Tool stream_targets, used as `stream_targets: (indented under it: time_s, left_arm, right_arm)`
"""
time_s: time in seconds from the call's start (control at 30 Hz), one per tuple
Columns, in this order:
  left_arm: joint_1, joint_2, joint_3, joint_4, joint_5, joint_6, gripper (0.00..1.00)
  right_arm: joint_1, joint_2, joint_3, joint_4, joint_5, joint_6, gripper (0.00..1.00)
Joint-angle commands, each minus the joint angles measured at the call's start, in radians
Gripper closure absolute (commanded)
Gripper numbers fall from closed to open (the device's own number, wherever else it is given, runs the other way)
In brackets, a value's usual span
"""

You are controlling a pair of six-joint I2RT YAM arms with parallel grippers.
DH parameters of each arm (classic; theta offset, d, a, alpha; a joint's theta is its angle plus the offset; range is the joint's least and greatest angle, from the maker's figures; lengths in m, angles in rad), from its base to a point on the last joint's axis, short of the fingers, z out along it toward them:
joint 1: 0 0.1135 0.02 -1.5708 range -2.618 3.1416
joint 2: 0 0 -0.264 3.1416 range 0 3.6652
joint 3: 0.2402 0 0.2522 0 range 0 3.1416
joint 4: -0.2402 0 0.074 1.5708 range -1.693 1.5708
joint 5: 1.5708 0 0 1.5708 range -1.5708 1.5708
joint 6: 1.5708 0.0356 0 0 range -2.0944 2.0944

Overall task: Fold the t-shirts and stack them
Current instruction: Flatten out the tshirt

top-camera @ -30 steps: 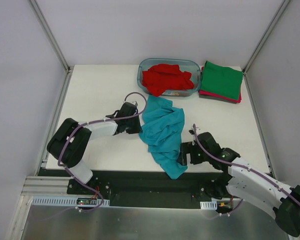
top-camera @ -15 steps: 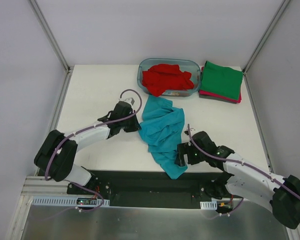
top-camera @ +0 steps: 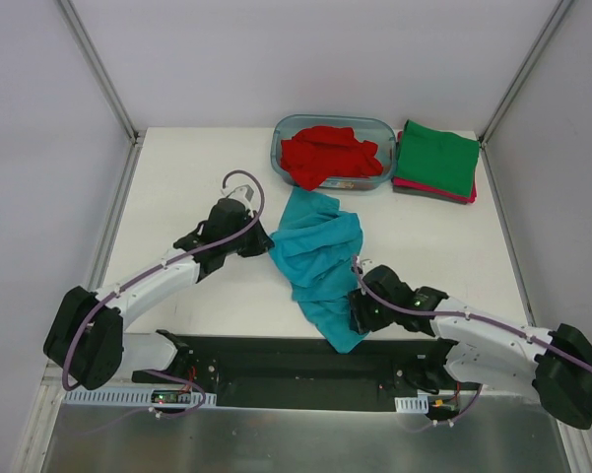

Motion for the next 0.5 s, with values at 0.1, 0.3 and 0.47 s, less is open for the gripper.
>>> stream_targets:
  time_s: [0.1,0.3,0.47]
  left_arm:
    - [0.055,-0.102,-0.006,-0.041,-0.054,-0.019,1.00]
    - [0.096,-0.244,0.090,-0.154,-0.200,-0.002,1.00]
    - [0.101,-0.381,0.202,-0.237,-0.347,0.062,1.00]
  right_arm:
    - [0.007,0.096,0.107,-0.162,0.247,0.086,0.85]
    - [0.004,0.056,0.298,-0.398,0.505,0.126,0.99]
    - [-0.029,-0.013,0.515,-0.566,0.677,0.063,0.99]
